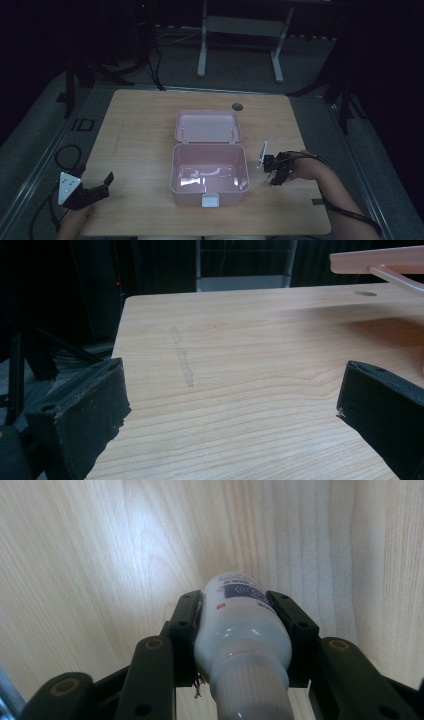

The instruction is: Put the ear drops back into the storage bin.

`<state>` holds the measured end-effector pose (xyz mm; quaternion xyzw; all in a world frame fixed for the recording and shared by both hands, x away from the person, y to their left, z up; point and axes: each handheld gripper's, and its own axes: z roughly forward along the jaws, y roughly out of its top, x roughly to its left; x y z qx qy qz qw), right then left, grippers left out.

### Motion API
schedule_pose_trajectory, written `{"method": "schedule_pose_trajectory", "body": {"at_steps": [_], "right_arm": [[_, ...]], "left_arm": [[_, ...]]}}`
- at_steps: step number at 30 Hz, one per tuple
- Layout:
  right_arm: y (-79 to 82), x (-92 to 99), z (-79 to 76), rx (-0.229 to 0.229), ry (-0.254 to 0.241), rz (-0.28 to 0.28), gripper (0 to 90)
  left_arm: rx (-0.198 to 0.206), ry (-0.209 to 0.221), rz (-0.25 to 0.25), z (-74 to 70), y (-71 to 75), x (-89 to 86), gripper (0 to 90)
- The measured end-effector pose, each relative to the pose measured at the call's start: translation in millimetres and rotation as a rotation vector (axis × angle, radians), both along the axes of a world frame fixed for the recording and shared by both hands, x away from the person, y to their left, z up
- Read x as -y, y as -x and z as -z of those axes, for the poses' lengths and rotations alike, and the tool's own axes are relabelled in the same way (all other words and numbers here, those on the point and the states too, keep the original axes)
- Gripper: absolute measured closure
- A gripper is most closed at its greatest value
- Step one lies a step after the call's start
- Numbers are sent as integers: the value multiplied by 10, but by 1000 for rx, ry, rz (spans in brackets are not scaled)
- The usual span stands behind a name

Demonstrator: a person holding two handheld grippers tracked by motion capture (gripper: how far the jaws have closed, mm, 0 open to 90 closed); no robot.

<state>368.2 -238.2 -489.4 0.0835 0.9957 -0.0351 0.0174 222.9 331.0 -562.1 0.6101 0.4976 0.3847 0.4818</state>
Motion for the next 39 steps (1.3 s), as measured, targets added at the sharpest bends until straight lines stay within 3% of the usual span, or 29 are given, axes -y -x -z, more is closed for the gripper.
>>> {"method": "schedule_pose_trajectory", "body": {"at_steps": [9,10,15,19,26,32,39], "right_arm": [[154,-62,2,34,58,-128,597],[193,-67,-10,36,46,-163,597],[260,-78,-24,23,26,-199,597],[301,-89,-31,37,10,-238,597],[337,-88,-70,-5,17,-219,597],[361,-93,-219,-32,17,-174,597],[426,-127,-460,-12,6,-151,597]], "left_arm": [[-1,1,0,0,0,-1,4],[-1,0,0,0,0,0,3],[0,-1,-1,0,-1,2,4],[-1,-2,-2,0,-2,2,3],[-2,-1,-2,0,-2,1,4],[-1,-1,-2,0,-2,2,4],[-3,-1,-2,0,-3,2,3]]}}
